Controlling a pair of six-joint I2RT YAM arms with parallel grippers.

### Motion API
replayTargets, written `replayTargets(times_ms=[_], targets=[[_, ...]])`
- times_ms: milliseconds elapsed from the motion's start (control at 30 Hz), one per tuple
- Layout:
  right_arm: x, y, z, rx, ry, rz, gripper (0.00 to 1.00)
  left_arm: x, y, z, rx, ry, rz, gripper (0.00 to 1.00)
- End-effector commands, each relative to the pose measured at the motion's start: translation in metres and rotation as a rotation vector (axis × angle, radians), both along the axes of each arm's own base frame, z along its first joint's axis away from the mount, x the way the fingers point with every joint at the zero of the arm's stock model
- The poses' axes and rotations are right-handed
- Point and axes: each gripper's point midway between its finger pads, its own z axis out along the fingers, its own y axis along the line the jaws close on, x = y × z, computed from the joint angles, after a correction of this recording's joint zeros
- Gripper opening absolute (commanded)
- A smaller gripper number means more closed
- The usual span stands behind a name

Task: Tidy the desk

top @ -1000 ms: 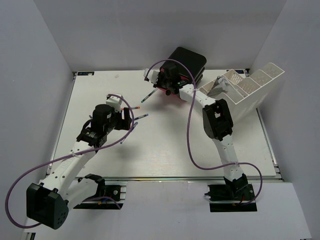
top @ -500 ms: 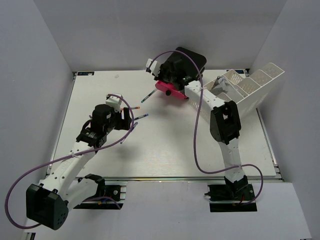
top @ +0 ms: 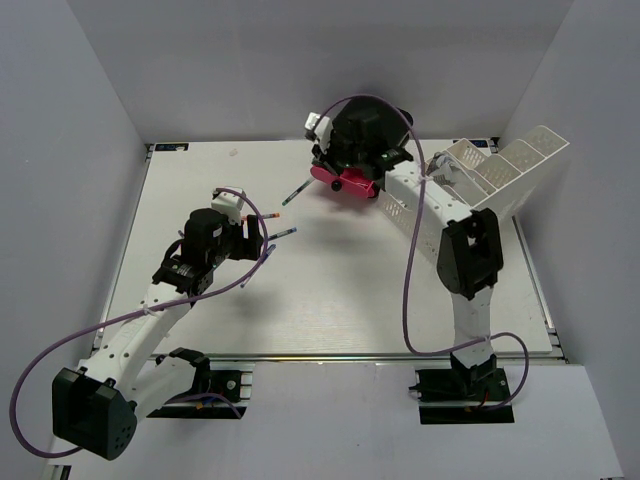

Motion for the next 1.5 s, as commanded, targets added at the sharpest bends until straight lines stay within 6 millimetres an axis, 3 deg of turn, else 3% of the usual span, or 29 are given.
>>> replayTargets(times_ms=[0, 33, 100, 133, 200, 233, 300, 567, 833, 867, 933, 967, 1000, 1067, 1233, 1333, 1467], targets=[[-0.062, -0.003, 0.037, 0.138, 0.173, 0.145, 0.18, 0.004, -0.001, 0.02, -0.021, -0.052, 0.004, 0.83], [-0.074, -0.007, 0.048, 0.159, 0.179, 0.164, 0.21, 0.005, -0.001, 0.02, -0.02, -0.054, 0.003, 0.83], [-0.098, -0.012, 0.034, 0.173, 0.274, 0.214, 0.3, 0.005, -0.001, 0.019, -0.019, -0.049, 0.002, 0.83], [-0.108, -0.016, 0.042, 0.186, 0.277, 0.229, 0.33, 0.005, -0.001, 0.019, -0.02, -0.048, 0.003, 0.83], [-0.126, -0.022, 0.033, 0.189, 0.346, 0.267, 0.48, 0.005, -0.001, 0.016, -0.016, -0.041, 0.002, 0.83], [-0.133, -0.026, 0.042, 0.198, 0.341, 0.278, 0.5, 0.005, -0.001, 0.016, -0.013, -0.04, 0.003, 0.83], [-0.151, -0.03, 0.033, 0.198, 0.392, 0.314, 0.58, 0.006, -0.001, 0.016, -0.014, -0.043, 0.003, 0.83], [-0.202, -0.042, 0.033, 0.23, 0.458, 0.456, 0.59, 0.005, -0.004, 0.011, -0.008, -0.037, -0.02, 0.83], [-0.233, -0.057, 0.04, 0.191, 0.498, 0.471, 0.52, 0.005, -0.01, 0.004, -0.012, -0.011, -0.053, 0.83], [-0.237, -0.06, 0.03, 0.182, 0.521, 0.454, 0.49, 0.005, -0.011, 0.002, -0.011, -0.005, -0.056, 0.83], [-0.242, -0.066, 0.035, 0.189, 0.472, 0.44, 0.44, 0.005, -0.013, -0.001, -0.013, 0.007, -0.066, 0.83], [-0.246, -0.07, 0.021, 0.175, 0.494, 0.41, 0.37, 0.005, -0.014, -0.006, -0.01, 0.025, -0.071, 0.82], [-0.248, -0.073, 0.027, 0.182, 0.458, 0.399, 0.32, 0.005, -0.015, -0.008, -0.004, 0.033, -0.076, 0.81], [-0.243, -0.079, 0.018, 0.183, 0.426, 0.352, 0.19, 0.005, -0.018, -0.015, -0.005, 0.061, -0.091, 0.79], [-0.228, -0.098, 0.02, 0.21, 0.385, 0.249, 0.08, 0.008, -0.018, -0.037, 0.015, 0.137, -0.08, 0.66], [-0.223, -0.106, 0.021, 0.222, 0.388, 0.223, 0.05, 0.011, -0.018, -0.052, 0.028, 0.196, -0.066, 0.56], [-0.217, -0.118, 0.021, 0.236, 0.394, 0.193, 0.04, 0.011, -0.024, -0.065, 0.041, 0.248, -0.059, 0.55]])
